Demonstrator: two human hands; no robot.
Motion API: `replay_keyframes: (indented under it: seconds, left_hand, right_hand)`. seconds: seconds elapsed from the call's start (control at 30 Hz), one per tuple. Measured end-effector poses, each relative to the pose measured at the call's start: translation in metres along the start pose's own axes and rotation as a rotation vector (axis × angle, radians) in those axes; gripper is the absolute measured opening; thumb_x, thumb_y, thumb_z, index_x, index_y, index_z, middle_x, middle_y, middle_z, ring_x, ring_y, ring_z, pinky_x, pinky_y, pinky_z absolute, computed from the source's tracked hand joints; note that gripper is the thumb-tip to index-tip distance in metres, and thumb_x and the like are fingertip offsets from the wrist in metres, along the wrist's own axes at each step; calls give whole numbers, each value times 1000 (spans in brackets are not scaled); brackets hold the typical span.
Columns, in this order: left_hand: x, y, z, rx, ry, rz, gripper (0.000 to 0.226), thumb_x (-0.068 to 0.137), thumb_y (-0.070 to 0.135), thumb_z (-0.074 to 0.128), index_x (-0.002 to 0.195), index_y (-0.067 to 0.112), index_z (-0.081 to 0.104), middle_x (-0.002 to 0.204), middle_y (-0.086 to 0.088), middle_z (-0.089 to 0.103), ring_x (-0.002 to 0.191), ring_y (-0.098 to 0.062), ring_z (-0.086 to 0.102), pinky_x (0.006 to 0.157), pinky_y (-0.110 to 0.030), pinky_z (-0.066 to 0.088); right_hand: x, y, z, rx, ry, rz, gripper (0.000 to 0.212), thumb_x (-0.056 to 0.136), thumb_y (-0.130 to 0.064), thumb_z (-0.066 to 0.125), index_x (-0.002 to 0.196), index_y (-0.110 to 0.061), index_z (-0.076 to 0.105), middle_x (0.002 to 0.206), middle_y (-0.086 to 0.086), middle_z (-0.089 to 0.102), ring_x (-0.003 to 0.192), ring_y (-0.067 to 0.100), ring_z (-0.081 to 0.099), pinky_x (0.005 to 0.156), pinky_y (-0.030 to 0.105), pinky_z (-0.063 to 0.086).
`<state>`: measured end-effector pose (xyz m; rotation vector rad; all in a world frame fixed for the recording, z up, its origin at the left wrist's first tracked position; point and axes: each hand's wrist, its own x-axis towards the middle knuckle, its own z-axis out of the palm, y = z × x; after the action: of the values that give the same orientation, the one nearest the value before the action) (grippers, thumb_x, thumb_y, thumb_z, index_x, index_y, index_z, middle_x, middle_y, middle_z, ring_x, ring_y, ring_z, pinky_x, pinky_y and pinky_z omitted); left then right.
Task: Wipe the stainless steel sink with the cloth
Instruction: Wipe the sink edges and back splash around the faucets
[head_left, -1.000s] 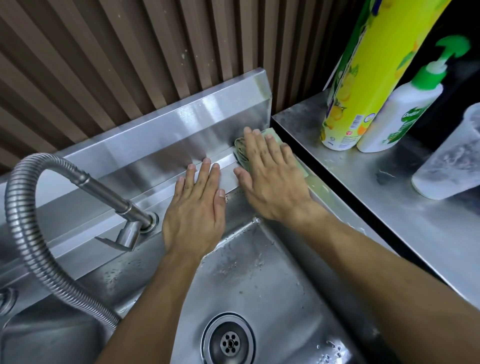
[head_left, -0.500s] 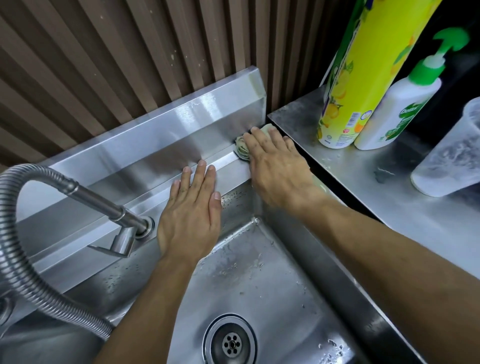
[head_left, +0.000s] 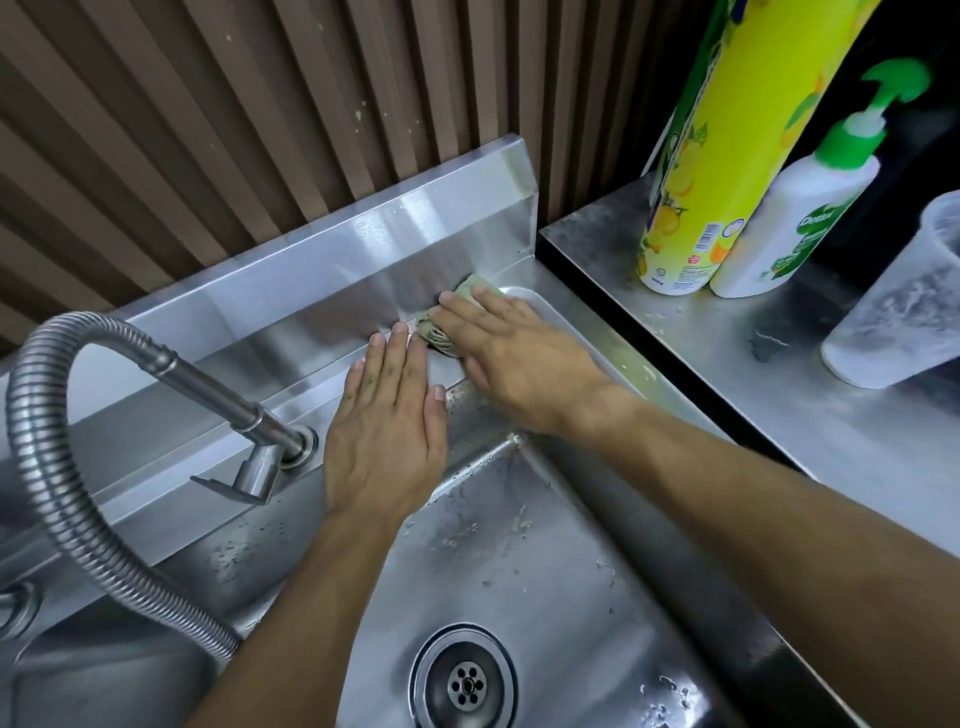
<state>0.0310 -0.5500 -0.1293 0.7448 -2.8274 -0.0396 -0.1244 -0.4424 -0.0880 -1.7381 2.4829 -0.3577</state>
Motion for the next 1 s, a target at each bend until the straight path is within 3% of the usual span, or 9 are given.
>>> replay_keyframes:
  seconds: [0.17,0.23,0.33,0.47,0.57,0.67,0.8,0.9,1.0]
  left_hand:
    - [0,0,-4,-12,-19,5,62,107,38,17,162,12,22,170,-4,17,158,-20,9,129,-37,6]
    - [0,-1,-4,-21,-21,14,62,107,39,15,163,14,20,171,-3,14,159,-19,6,129,-36,4]
    - [1,-2,-3,-28,-4,12,61,107,38,16,162,13,22,170,-4,16,158,-21,9,128,-36,5]
    - [2,-1,-2,-24,3,1,61,107,39,15,162,13,22,170,-3,15,158,-21,9,128,-36,6]
    - [2,-1,0,-30,-15,5,61,107,39,13,163,15,18,171,-2,11,159,-20,6,128,-36,3]
    - [0,-2,-2,-27,-20,3,61,107,39,14,162,14,19,170,-3,13,159,-21,7,129,-38,5]
    - [0,-1,-5,-31,-26,9,62,107,40,14,162,12,21,170,-4,14,158,-22,8,128,-37,5]
    - [1,1,-5,-25,-36,6,62,107,39,15,162,12,21,170,-4,16,158,-23,10,128,-39,6]
    - [3,2,-5,-29,-40,-13,62,107,39,15,162,13,21,170,-3,14,158,-22,8,128,-39,6]
  right_hand:
    - [5,11,-2,-187,31,391,63,106,-13,32,163,-10,6,172,9,7,158,33,7,127,44,13]
    - [16,7,-1,-125,110,569,60,104,-11,31,161,-3,14,168,18,19,155,37,19,125,45,20]
    - [32,-3,-1,119,392,733,52,101,-9,36,152,0,33,157,19,39,145,36,36,119,44,29]
    - [40,-18,6,231,555,627,59,106,-14,33,161,-3,16,169,16,18,156,32,17,129,43,11]
    - [42,-16,23,-77,392,640,68,106,-28,26,160,4,0,169,24,5,157,38,9,128,47,12]
    - [33,-11,18,-172,215,634,71,106,-34,22,159,5,-5,169,25,3,157,39,5,128,48,11]
    - [-10,-3,6,-131,170,480,64,104,-30,34,161,-5,17,168,17,20,155,39,18,126,48,18]
    - [-53,-4,10,-152,200,374,58,102,-32,28,153,-7,40,162,15,36,149,42,32,122,51,28]
    - [-37,-1,12,-138,212,410,60,103,-28,32,158,-4,30,167,19,23,154,42,21,125,50,19]
